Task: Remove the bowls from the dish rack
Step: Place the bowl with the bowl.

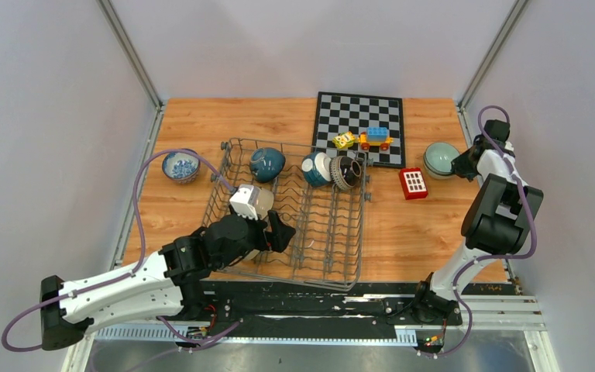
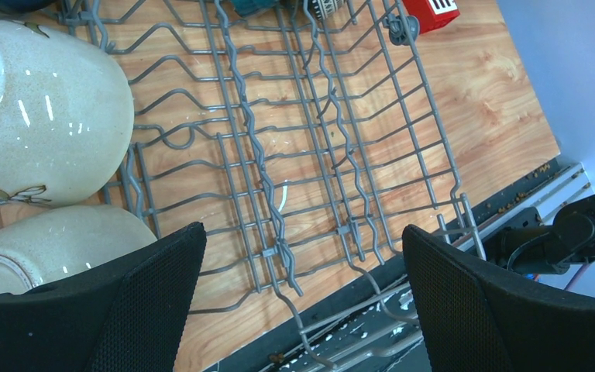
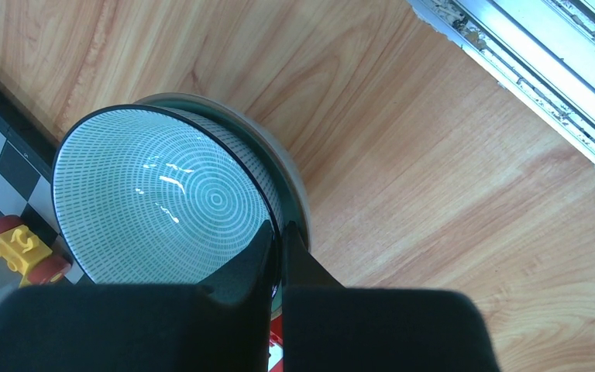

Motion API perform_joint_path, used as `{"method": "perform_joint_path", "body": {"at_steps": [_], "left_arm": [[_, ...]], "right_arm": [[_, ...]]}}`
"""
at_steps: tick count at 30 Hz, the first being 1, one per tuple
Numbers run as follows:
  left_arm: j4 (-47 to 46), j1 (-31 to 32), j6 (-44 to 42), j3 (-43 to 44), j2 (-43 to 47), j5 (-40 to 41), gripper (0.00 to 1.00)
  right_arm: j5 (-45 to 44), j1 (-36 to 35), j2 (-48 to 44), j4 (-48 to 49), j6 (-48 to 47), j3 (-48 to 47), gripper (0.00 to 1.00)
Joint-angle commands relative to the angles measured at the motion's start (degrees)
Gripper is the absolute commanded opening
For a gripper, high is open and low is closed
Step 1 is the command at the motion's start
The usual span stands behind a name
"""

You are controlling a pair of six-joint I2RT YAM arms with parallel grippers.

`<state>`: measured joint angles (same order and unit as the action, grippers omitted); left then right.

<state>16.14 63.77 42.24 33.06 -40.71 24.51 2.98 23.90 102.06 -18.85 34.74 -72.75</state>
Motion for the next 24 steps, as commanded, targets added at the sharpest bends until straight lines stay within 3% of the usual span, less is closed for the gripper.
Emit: {"method": "perform_joint_path", "body": {"at_steps": [1,17,24], "left_arm": [[-1.77,-0.4,0.56,0.37,-0.61,-0.23,0.98],[-0.58,-0.4,1.07,-0.62,1.76,-0.67,0.98],[-0.9,-0.4,1.0,-0.66,1.68,-0.96,0.98]], "right_arm": [[0.15,0.89,-1.01,-0.82,-0.2,-1.09,0.0],[-0.61,0.92,-2.55,-2.35,-1.46,-1.15,0.25],[-1.21,0.95,-3.52,-3.26,-1.86,-1.8,0.3]]}}
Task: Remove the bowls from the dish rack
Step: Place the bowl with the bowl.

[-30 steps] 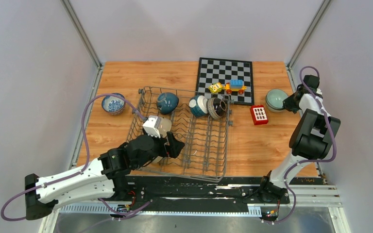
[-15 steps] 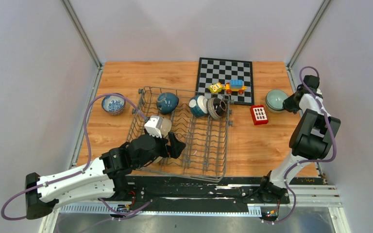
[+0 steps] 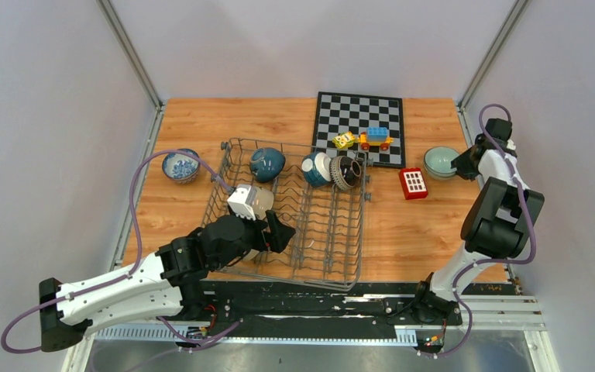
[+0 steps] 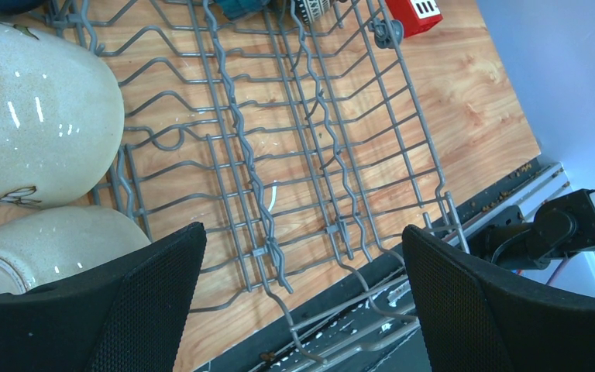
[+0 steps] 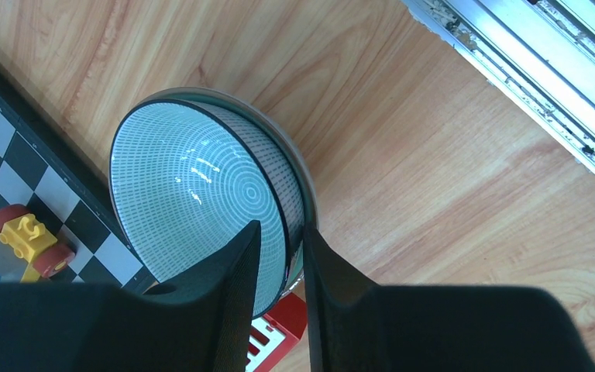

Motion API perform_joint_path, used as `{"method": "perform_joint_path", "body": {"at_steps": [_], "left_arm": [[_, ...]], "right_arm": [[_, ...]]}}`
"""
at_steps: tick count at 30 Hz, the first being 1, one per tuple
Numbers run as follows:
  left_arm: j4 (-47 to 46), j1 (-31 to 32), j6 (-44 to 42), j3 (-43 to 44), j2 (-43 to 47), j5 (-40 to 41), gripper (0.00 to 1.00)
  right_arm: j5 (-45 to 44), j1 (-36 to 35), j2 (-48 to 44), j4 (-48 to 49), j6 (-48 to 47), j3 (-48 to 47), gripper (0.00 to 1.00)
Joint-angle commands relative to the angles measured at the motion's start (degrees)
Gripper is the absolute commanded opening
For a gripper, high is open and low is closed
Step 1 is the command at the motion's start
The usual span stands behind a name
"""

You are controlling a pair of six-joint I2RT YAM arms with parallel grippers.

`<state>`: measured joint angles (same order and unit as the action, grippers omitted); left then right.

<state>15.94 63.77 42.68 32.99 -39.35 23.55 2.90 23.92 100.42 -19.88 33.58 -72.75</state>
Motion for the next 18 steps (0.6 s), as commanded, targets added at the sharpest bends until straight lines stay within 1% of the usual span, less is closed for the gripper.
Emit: {"method": "perform_joint_path", "body": {"at_steps": [1,12,16,18], "left_arm": [[-0.73,-0.4,0.57,-0.71,0.37,0.0,0.98],[-0.65,-0.33,0.92,-1.53,1.42,-0.27,0.98],[-0.96,-0.42,0.92,-1.69,1.24,-0.43,0.98],[-1.04,-0.4,0.98,-1.64,1.18,-0.6,0.98]], "right_arm": [[-1.14,0.88,-1.96,-2.5,-0.77,-1.96,0.3],[-2.56,0.92,-2.98,-3.62,-1.75,-1.96,0.3],[-2.5,0.92,-2.67,-3.99,-2.01,-2.06,0.27],[-2.54,0.88,-2.37,-4.07,-2.19,-2.05,0.24]]}}
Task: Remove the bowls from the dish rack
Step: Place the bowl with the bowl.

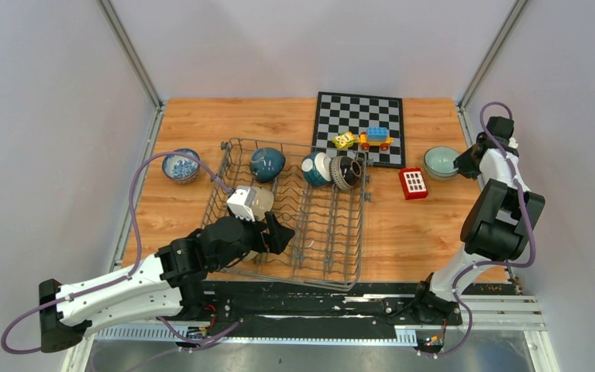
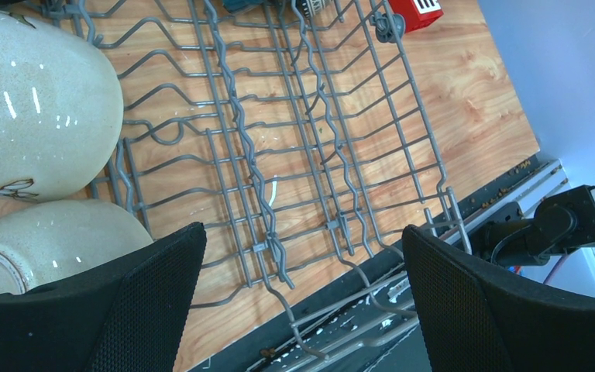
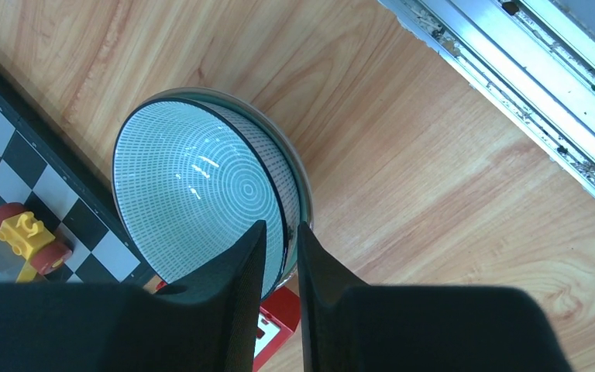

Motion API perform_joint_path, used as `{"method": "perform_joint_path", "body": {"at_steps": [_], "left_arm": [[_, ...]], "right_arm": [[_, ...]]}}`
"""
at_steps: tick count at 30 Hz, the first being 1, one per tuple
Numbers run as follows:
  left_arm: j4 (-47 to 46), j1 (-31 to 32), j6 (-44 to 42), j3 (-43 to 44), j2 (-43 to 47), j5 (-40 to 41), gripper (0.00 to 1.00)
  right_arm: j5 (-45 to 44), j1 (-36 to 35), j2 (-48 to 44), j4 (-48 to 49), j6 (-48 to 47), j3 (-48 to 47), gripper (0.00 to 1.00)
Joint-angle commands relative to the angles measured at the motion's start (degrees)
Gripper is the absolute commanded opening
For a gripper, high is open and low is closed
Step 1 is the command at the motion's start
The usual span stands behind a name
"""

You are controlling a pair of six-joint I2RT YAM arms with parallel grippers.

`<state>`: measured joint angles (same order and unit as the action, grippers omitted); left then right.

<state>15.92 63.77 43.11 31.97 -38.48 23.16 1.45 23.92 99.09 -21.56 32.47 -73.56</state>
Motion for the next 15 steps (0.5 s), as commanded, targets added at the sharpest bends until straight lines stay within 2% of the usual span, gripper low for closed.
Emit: {"method": "perform_joint_path", "body": {"at_steps": [1,15], "left_arm": [[-1.01,-0.4,0.57,-0.62,0.29,-0.22,0.98],[-1.88,-0.34,0.82,-0.83,-1.08,-0.48,0.98]], "right_arm": [[-1.18,0.9,-0.93,-2.35,-1.22,-1.24,0.22],[-1.01,1.0,1.19,-2.43,-1.3,-1.85,0.02]]}}
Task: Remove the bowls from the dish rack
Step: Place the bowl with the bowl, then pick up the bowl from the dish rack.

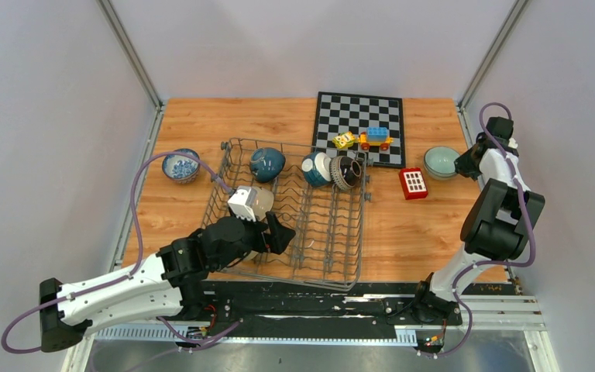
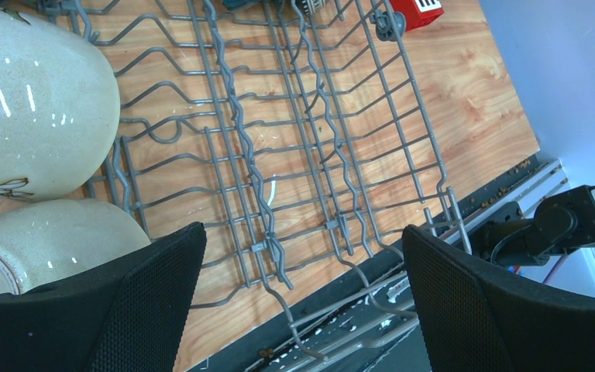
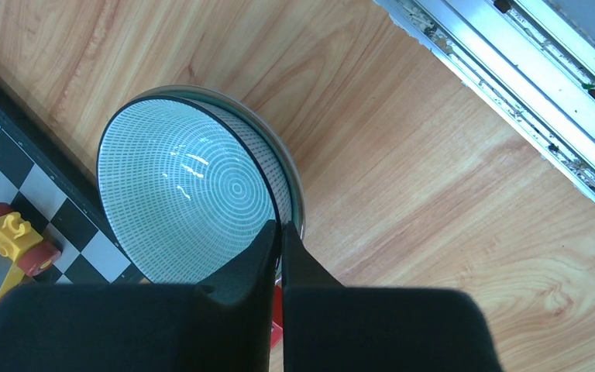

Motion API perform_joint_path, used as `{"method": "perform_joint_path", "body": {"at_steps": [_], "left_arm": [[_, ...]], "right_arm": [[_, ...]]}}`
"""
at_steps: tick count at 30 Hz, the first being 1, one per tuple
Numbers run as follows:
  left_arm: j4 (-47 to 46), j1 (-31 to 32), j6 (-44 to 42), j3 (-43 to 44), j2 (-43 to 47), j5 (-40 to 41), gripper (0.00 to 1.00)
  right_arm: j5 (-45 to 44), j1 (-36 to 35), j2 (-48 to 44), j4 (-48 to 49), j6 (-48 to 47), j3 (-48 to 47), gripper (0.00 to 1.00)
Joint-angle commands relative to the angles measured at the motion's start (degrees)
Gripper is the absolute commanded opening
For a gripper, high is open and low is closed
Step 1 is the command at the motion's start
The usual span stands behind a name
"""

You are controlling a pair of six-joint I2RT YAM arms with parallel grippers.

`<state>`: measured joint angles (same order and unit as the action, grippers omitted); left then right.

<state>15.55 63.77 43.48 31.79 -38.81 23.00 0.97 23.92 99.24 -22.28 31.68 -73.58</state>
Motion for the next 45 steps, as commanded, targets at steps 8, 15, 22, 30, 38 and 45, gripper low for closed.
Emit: {"method": "perform_joint_path", "body": {"at_steps": [8,15,22,30,38,45], "left_arm": [[-2.1,-0.39,0.2,-0.67,-1.48,-0.38,0.98],[-2.4,-0.44,-0.13,-0.43,-1.94,-0.34,0.98],[-2.37,-0.4,-0.24,-0.2,-2.0,-0.72,0.98],[-2.3,-0.36,-0.82,0.03,-1.56,-0.6,0.98],[2.55,-0.4,-5.17,6.03,-3.13,2.95,0.99],[7.22,-0.43,-9.35,9.82,-1.59,11.42,1.0]], "right_arm": [[-0.25,0.97,2.06,-1.75,-0.6,-2.16,0.0],[-0.51,1.01,1.78,-1.71,-0.82,-2.39,0.03],[-0.45,1.02,-0.25,-1.71,-1.04,-2.53,0.24],[-3.02,-0.62,-4.98,-3.84,-0.61,-4.37,0.51],[-8.08,-13.16,-13.53,-6.76,-2.33,-11.37,0.54],[-6.69,-28.89,-30.11,-3.92,-8.69,-8.51,0.5]]}}
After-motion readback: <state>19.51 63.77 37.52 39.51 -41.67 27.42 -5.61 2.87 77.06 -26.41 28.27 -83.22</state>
